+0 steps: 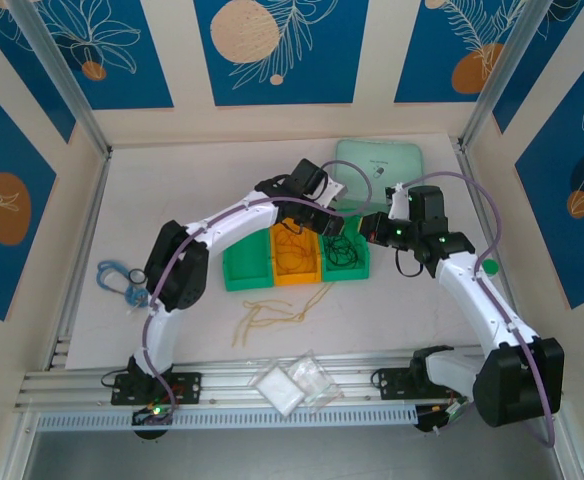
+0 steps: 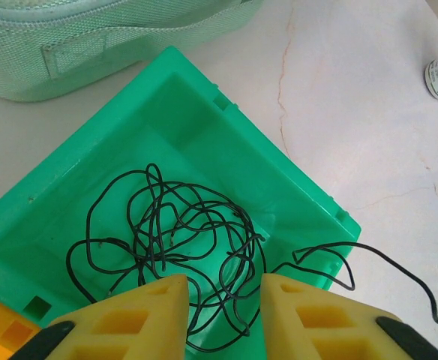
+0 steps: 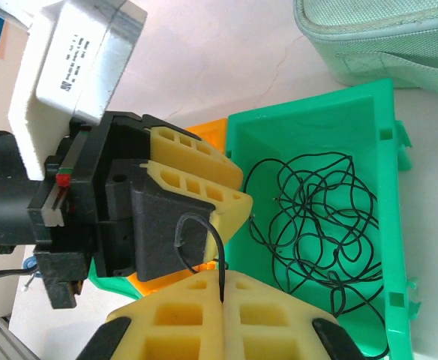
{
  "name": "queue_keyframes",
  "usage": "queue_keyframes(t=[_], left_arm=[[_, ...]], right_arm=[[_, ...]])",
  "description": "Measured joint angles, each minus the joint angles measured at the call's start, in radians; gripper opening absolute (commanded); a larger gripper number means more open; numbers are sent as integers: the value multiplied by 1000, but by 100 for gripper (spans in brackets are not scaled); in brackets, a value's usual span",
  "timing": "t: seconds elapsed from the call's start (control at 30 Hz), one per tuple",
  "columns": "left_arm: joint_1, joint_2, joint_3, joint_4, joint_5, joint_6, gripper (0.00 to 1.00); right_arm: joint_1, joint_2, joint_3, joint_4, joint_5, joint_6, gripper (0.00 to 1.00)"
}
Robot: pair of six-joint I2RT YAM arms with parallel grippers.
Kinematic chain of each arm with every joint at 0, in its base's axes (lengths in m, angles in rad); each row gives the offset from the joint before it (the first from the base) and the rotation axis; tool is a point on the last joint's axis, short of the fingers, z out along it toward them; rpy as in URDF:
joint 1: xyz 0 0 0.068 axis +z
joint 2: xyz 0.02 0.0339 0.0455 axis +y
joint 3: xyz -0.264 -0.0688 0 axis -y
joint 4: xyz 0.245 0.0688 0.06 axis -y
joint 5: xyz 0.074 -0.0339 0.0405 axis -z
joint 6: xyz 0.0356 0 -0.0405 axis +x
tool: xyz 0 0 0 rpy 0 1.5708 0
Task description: Untangle the cables
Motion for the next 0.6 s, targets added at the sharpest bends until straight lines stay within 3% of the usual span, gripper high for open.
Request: queue_keyframes(t=[0.17,0.6], left_arm=[[0,-99,-73,17,-22,0,31],[16,-624,-417,82,-103,-18,32]], right_arm=[[1,16,-6,2,12,-1,0],[126,170,65,-10,180,-84,0]])
